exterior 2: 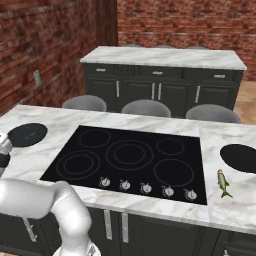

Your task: Place both pans onto different burners. Then place the tomato and the fish on different pans.

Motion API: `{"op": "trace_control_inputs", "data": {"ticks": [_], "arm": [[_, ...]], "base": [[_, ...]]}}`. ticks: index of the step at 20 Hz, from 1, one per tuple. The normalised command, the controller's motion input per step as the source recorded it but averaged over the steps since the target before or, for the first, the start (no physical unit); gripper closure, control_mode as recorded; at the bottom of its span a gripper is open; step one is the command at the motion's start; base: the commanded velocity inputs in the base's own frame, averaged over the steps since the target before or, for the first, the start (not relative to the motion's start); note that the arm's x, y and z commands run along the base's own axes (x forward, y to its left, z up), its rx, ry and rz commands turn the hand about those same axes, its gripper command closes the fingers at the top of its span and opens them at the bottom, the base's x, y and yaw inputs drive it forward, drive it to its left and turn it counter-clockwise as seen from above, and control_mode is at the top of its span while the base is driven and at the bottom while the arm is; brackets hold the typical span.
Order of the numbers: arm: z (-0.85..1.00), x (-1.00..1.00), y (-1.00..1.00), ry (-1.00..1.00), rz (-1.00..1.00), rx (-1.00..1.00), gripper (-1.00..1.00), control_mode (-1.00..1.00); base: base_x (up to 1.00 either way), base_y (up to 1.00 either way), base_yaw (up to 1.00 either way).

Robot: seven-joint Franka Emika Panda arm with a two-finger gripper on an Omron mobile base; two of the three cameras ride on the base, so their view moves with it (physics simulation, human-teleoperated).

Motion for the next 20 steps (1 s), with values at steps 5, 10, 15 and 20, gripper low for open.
{"op": "trace_control_inputs", "data": {"ticks": [5, 10, 15, 20], "arm": [[-0.28, 0.32, 0.23, 0.05, -0.01, -0.01, -1.0, -1.0], [-0.4, 0.33, 0.2, 0.06, 0.0, -0.06, -1.0, -1.0], [-0.31, 0.35, 0.18, 0.04, 0.0, -0.06, -1.0, -1.0], [-0.26, 0.36, 0.19, 0.04, 0.0, -0.05, -1.0, -1.0]], "base": [[0.0, 0.0, 0.0], [0.0, 0.0, 0.0], [0.0, 0.0, 0.0], [0.0, 0.0, 0.0]]}}
